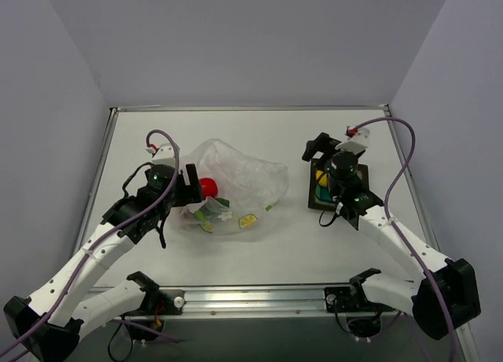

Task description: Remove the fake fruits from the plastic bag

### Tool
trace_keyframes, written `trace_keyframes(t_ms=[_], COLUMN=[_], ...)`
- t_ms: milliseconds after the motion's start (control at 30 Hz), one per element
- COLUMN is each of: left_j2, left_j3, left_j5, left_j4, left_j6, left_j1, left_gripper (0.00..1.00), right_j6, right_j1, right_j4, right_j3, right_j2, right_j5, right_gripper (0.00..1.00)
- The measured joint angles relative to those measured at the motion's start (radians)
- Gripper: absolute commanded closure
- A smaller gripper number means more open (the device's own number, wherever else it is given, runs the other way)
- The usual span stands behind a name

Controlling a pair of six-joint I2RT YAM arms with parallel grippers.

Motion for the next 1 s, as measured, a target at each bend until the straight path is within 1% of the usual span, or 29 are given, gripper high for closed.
trace_keyframes(t_ms=[33,67,100,133,200,233,267,300,400,533,667,867,933,1000], left_j2=[0.003,0.002,0.0,-0.006,-0.023,-0.034,-0.044,-0.055,-0.087,-0.14,-0.195,-0.254,-0.266,-0.273], left_j3=[-0.01,-0.025,-0.043,-0.063,-0.102,-0.114,-0.121,-0.123,-0.129,-0.183,-0.255,-0.274,-0.289,-0.315], left_j5=[-0.025,-0.043,-0.061,-0.079,-0.108,-0.118,-0.128,-0.136,-0.151,-0.158,-0.156,-0.137,-0.131,-0.124], left_j4=[0.006,0.009,0.01,0.01,0.001,-0.006,-0.014,-0.022,-0.031,-0.037,-0.057,-0.063,-0.06,-0.059], left_j6=[-0.006,-0.018,-0.026,-0.031,-0.043,-0.046,-0.048,-0.05,-0.055,-0.077,-0.098,-0.116,-0.123,-0.129], left_j1=[-0.004,-0.006,-0.007,-0.007,-0.009,-0.009,-0.01,-0.01,-0.01,-0.012,-0.015,-0.019,-0.019,-0.019], left_gripper=[0.43,0.55,0.66,0.8,0.88,0.91,0.96,0.98,0.98,0.98,0.98,0.98,0.98,0.98], right_j6=[-0.016,-0.027,-0.048,-0.067,-0.089,-0.105,-0.119,-0.131,-0.159,-0.182,-0.188,-0.188,-0.181,-0.169], right_j1=[0.04,0.081,0.137,0.183,0.282,0.337,0.393,0.443,0.586,0.694,0.742,0.741,0.736,0.731], right_j4=[-0.008,-0.01,-0.011,-0.014,-0.023,-0.029,-0.036,-0.037,-0.037,-0.051,-0.07,-0.115,-0.129,-0.135], right_j3=[0.023,0.045,0.073,0.095,0.141,0.171,0.206,0.24,0.34,0.445,0.491,0.522,0.523,0.523], right_j2=[-0.015,-0.022,-0.022,-0.017,0.009,0.032,0.063,0.1,0.224,0.383,0.502,0.634,0.67,0.707], right_j5=[-0.013,-0.032,-0.061,-0.089,-0.13,-0.147,-0.167,-0.189,-0.272,-0.331,-0.356,-0.323,-0.286,-0.236], right_gripper=[0.26,0.41,0.68,0.74,0.85,0.86,0.87,0.9,0.9,0.9,0.9,0.87,0.85,0.76])
